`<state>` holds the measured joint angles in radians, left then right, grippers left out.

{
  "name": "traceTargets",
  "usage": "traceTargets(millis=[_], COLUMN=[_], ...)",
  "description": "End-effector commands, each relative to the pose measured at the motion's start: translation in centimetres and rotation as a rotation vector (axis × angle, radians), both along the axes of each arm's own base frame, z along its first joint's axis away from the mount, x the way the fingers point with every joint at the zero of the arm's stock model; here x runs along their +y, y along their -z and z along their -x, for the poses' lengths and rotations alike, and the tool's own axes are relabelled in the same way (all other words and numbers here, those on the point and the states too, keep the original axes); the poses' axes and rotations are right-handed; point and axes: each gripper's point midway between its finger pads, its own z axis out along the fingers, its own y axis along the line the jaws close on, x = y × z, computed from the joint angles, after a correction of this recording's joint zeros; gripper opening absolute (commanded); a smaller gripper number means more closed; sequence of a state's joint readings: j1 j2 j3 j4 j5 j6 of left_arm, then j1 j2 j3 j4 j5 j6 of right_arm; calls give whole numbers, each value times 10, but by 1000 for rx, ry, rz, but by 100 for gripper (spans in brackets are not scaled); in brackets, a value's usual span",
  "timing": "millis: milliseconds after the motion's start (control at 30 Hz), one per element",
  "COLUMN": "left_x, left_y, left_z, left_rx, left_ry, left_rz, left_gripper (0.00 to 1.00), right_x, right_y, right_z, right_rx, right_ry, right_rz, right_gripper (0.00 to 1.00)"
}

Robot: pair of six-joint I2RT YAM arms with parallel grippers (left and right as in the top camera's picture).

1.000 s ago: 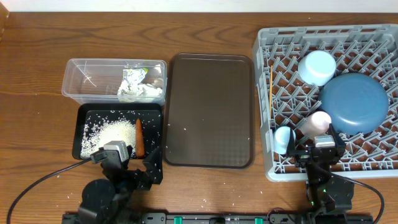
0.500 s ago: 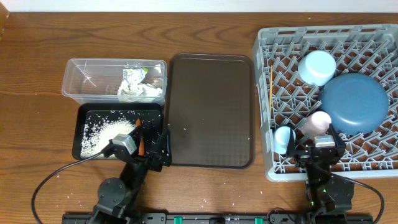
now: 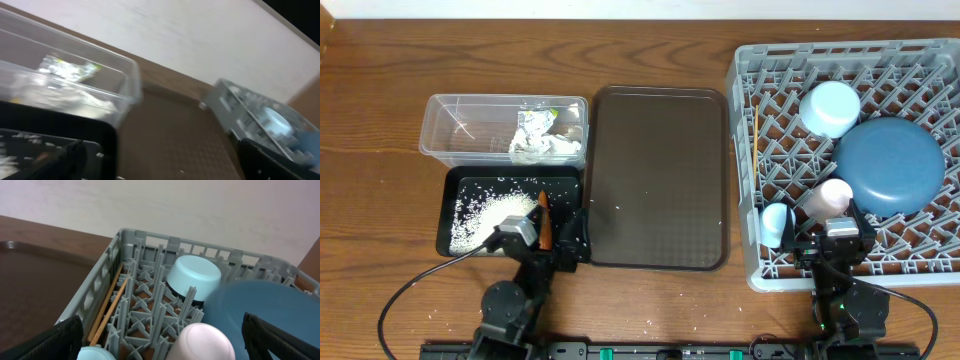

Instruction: Sort waste into correct bins and load items into the dishwasher rack

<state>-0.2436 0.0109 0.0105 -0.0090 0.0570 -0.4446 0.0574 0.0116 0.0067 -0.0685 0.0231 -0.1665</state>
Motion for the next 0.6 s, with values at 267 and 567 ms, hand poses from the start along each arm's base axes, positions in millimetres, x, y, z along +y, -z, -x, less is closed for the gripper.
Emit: traceTargets(millis=[267,567], left_x=[38,38], left_y=[13,14], left_z=[-5,-5], left_rx=[-14,-53], left_ry=[-89,-60], left_rz=[-338,-557], left_gripper=[97,97], right_x=[-7,-7], right_y=[0,0], right_z=[0,0], right_rx=[-2,-2], right_ry=[30,30], right_rz=[4,4], right_gripper=[99,99])
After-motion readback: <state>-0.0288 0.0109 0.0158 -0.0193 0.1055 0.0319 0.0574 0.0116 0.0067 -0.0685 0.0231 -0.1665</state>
